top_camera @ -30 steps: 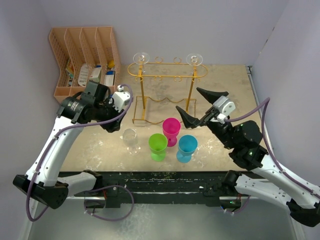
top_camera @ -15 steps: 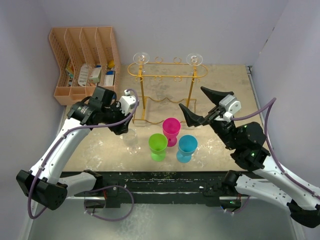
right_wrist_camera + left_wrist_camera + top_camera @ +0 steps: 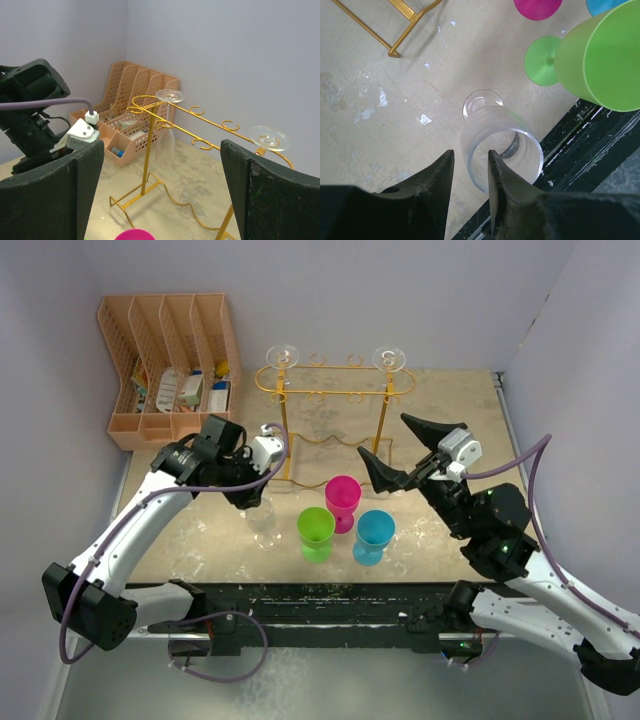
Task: Place the wine glass upside down on the wine glass rack
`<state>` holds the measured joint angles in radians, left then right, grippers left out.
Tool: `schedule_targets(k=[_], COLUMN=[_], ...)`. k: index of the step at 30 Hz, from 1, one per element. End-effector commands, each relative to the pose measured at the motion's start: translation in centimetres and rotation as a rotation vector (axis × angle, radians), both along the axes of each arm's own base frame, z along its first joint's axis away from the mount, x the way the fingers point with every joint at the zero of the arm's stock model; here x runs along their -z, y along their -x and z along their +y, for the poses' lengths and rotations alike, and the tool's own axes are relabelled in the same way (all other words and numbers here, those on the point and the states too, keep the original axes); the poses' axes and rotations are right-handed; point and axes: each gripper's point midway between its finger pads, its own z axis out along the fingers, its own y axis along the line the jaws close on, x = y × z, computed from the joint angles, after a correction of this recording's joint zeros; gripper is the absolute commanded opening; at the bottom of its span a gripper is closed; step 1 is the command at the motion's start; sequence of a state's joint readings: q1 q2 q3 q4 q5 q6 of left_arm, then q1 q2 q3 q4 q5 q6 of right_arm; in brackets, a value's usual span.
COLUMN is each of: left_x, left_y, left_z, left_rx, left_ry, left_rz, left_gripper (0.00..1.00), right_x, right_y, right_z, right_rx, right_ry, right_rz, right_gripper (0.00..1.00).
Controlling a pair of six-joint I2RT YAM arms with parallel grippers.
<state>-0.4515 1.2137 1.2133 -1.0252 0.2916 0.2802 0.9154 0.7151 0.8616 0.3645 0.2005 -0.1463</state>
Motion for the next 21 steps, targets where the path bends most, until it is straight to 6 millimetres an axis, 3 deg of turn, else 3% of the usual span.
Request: schedule_targets(k=[1,8,10,12,17,21], left_x=[0.2,0.8,0.7,0.6,-0.1,-3.2], left_y=[-1.2,-1.3,-1.3,-1.3,-0.3,1.3], left_z=[-0.3,0.4,0.5,0.7,0.8,0.8], left_rx=[0.005,0.011,0.017,0.016,0.045,0.087], left_ry=[-0.013,-0.057,-0.061,-0.069,-0.074,-0.053], left_rz=[-0.049,-0.067,-0.071,-0.075,-0.062,-0.097], left_gripper=[0.36,0.26,0.16,0.0,0.0,0.0], right_x=[-2.6,-2.4,-2.2,-2.1,-1.9,-1.9], right_y=[0.5,0.7,0.6,0.6,0.2,0.0], right_z=[-1.3,-1.8,-1.8,-1.8,-1.6,-1.8], right_rx=[0.017,0.027,0.03,0.032,0.043,0.057], right_ry=[-0.088,-0.094,-0.093,-0.092,-0.085,-0.08], right_rz=[-0.034,-0.027,-0.024,-0.024,-0.013,-0.004], right_gripper=[1.0,1.0,1.0,1.0,1.0,1.0])
